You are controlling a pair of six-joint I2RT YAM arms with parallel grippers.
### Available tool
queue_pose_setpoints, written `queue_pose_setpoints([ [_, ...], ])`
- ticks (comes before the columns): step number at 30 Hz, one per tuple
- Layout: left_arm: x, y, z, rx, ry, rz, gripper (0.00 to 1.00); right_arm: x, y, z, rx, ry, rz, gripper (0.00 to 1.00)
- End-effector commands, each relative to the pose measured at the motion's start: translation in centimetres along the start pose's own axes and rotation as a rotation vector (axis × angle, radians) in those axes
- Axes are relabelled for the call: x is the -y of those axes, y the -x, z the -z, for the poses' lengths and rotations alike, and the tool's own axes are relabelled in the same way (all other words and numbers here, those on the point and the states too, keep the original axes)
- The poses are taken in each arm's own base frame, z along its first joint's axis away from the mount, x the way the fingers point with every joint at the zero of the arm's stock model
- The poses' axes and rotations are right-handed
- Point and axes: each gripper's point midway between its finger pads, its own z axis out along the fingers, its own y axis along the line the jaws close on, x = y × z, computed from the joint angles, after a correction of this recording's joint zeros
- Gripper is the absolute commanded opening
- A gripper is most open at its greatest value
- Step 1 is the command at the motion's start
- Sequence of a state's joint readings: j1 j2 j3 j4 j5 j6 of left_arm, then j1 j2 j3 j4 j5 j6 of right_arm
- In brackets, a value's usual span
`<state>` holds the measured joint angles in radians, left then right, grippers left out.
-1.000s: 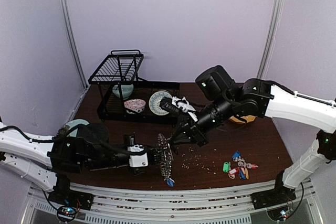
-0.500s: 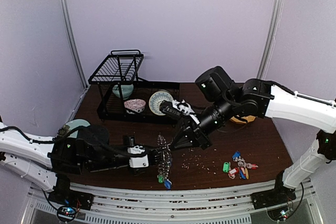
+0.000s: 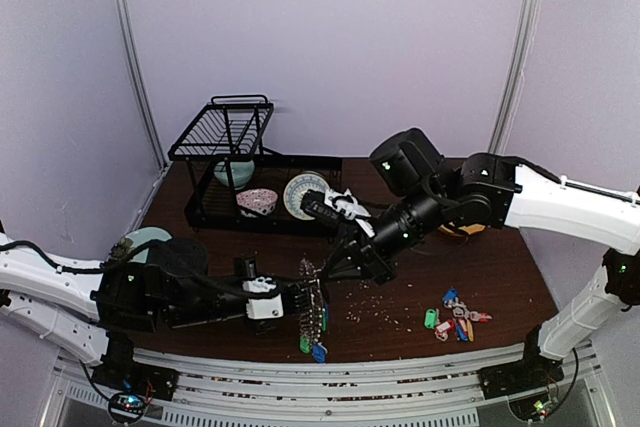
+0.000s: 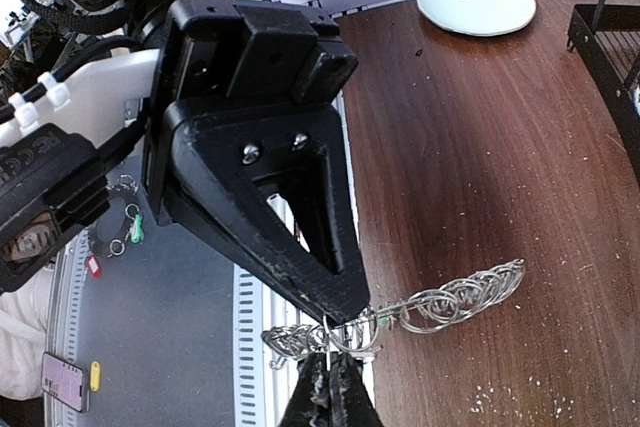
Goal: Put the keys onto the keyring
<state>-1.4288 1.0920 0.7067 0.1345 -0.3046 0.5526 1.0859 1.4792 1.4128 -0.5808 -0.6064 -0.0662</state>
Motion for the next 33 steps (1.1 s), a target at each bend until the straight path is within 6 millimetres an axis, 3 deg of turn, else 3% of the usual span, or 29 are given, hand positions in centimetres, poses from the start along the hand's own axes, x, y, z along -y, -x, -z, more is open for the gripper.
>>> queue_pose_setpoints([
  [1,-2.0,2.8,0.7,0.109,0.063,0.049,0.00,0.8,-0.2,-0.2,-0.010,-0.034,-0.023,0.00],
  [8,-2.0,2.6,0.7,0.100,0.065,0.047,0.00,0.1,-1.9,-0.7,-0.073,0.025,-0.014,0.00],
  [14,-1.9,2.7,0.7,0.107,0.059,0.052,0.00,0.1,-1.5,-0.8,-0.062,0.026,-0.011,0.00],
  [18,-1.8,2.6,0.7,0.101,0.058,0.050,0.00,-0.9,-1.0,-0.7,-0.038,0.088,0.001,0.00],
  [23,-1.8,2.8,0.7,0.109,0.054,0.050,0.00,-0.5,-0.5,-1.0,-0.019,0.070,-0.008,0.00],
  [33,-2.0,3.2,1.1,0.143,0.064,0.068,0.00,1.4,-1.6,-1.2,-0.042,0.003,-0.041,0.00],
])
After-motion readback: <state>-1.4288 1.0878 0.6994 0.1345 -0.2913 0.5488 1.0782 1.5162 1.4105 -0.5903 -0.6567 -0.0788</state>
